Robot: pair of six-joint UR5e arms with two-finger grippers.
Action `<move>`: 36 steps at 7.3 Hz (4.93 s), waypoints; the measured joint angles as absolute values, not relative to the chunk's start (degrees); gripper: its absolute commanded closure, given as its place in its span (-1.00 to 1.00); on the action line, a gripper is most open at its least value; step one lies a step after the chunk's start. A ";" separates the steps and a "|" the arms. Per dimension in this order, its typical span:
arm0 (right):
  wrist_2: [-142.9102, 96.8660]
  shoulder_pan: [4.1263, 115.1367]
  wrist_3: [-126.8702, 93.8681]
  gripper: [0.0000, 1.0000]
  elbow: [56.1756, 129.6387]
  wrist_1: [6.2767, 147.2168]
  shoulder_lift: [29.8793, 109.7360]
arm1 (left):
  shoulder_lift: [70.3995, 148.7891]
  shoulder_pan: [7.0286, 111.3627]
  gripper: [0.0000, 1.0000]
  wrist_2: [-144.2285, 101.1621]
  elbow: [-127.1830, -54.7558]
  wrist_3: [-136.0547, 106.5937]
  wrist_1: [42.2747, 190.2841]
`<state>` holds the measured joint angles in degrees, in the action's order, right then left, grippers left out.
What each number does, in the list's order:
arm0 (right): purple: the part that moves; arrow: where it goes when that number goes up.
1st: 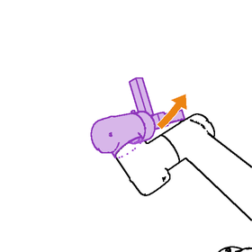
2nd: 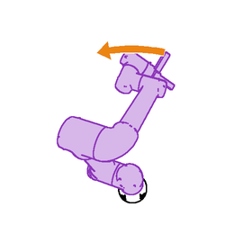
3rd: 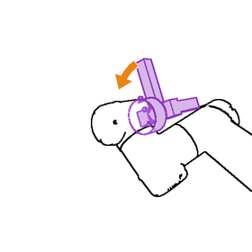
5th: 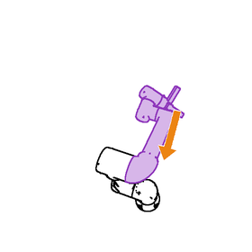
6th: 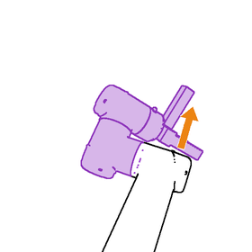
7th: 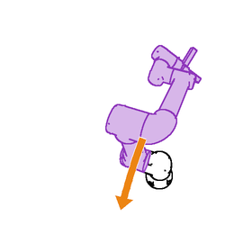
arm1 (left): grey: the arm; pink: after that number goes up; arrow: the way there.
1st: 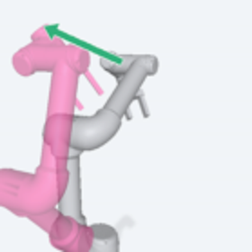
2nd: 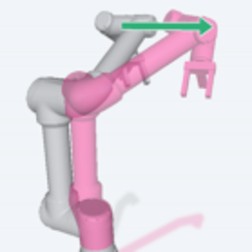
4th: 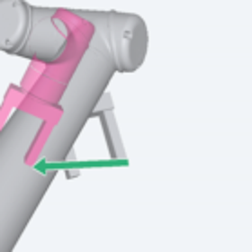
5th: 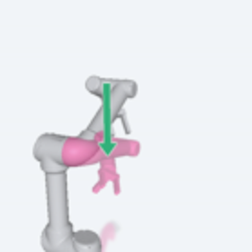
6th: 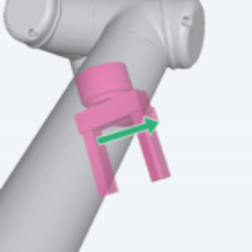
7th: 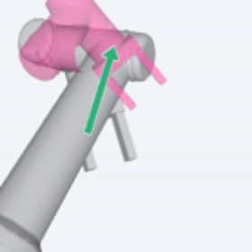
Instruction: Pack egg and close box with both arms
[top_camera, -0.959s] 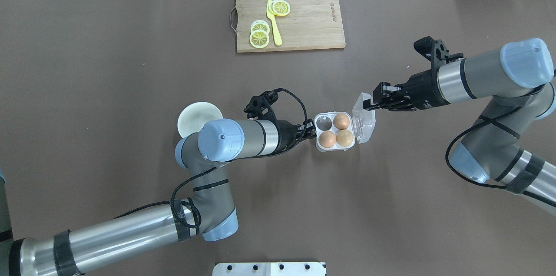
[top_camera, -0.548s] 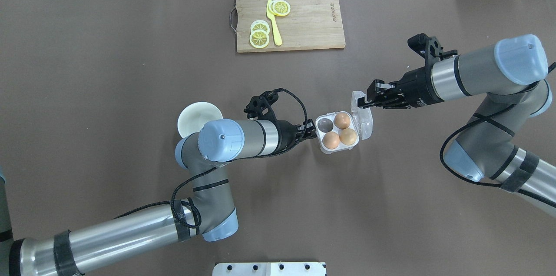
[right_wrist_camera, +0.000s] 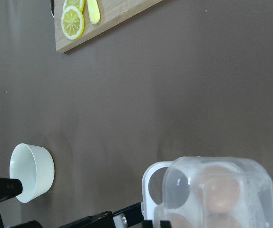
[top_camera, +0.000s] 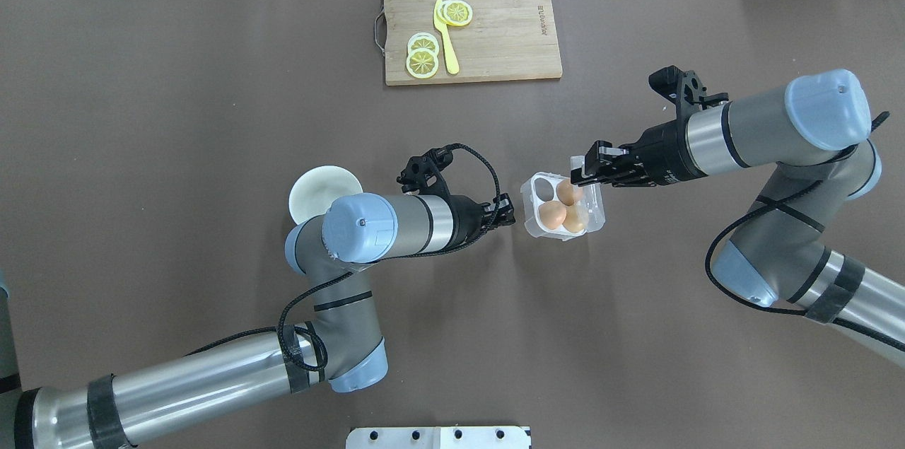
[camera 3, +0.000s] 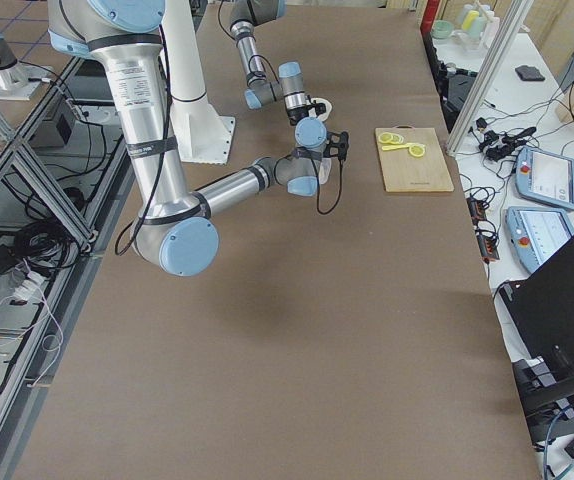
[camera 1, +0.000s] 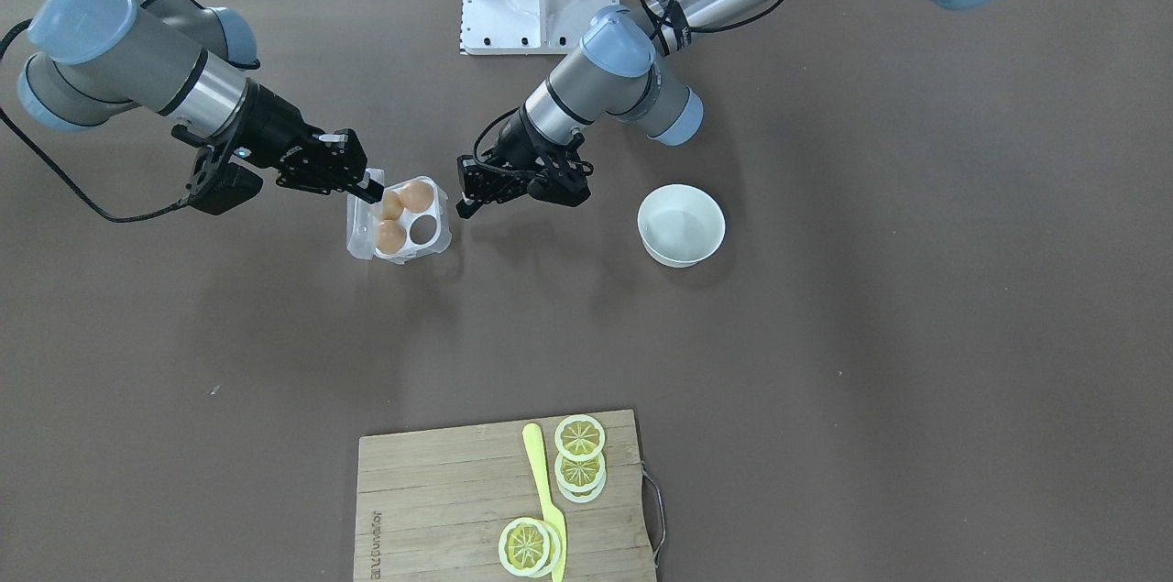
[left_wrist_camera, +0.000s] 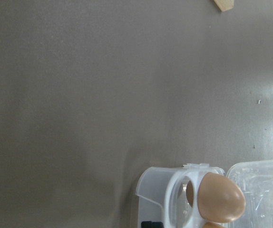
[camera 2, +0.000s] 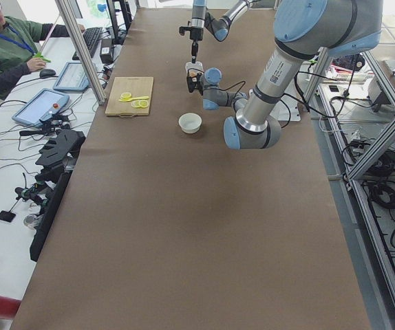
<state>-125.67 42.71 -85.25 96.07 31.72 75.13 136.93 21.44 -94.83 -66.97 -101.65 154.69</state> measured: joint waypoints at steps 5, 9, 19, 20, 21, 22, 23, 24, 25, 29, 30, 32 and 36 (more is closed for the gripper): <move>-124.53 41.03 -85.25 0.65 96.22 31.72 74.33 | 136.91 21.39 1.00 -94.83 -66.97 -101.63 154.69; -122.77 39.44 -85.25 0.49 96.16 34.87 72.07 | 136.85 21.36 1.00 -94.83 -67.03 -101.61 154.69; -120.01 38.42 -85.20 -0.97 100.86 42.85 69.70 | 130.75 22.79 -0.97 -96.93 -72.62 -91.07 154.46; -120.01 39.18 -85.18 -0.96 103.05 46.28 69.71 | 129.44 24.52 -0.97 -100.34 -74.33 -89.89 153.59; -120.04 40.75 -85.15 -0.96 105.13 50.18 69.83 | 127.98 27.16 -0.97 -104.65 -77.16 -89.36 150.88; -120.07 43.19 -84.95 -0.96 107.23 55.24 70.11 | 126.84 29.84 -0.97 -107.80 -81.94 -88.83 144.63; -120.19 46.22 -84.52 -0.96 109.01 59.94 70.57 | 125.90 31.72 -0.97 -109.48 -88.52 -86.73 135.04; -120.51 49.63 -82.75 -0.97 110.02 62.85 71.86 | 124.90 32.63 -0.97 -110.16 -96.41 -81.76 122.81; -121.26 53.23 -77.15 -0.97 110.35 64.02 75.11 | 124.27 33.62 -0.97 -110.40 -104.36 -75.27 109.43; -135.65 75.85 -32.99 -0.97 100.10 64.74 88.06 | 117.58 49.84 -0.97 -115.62 -116.19 -38.12 80.75; -138.15 81.21 -22.22 -0.97 93.93 64.84 88.67 | 113.55 56.83 -0.97 -118.60 -114.56 -26.68 79.87; -139.22 88.91 -5.44 -0.97 82.56 64.95 89.00 | 107.83 69.19 -0.97 -124.69 -107.84 -9.92 79.92; -138.21 96.18 7.98 -0.97 76.08 72.21 88.94 | 102.46 83.83 -0.97 -127.22 -93.54 12.84 80.33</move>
<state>-138.21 96.18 7.98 76.08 72.21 88.94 102.46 83.83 -127.22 -93.54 12.84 80.33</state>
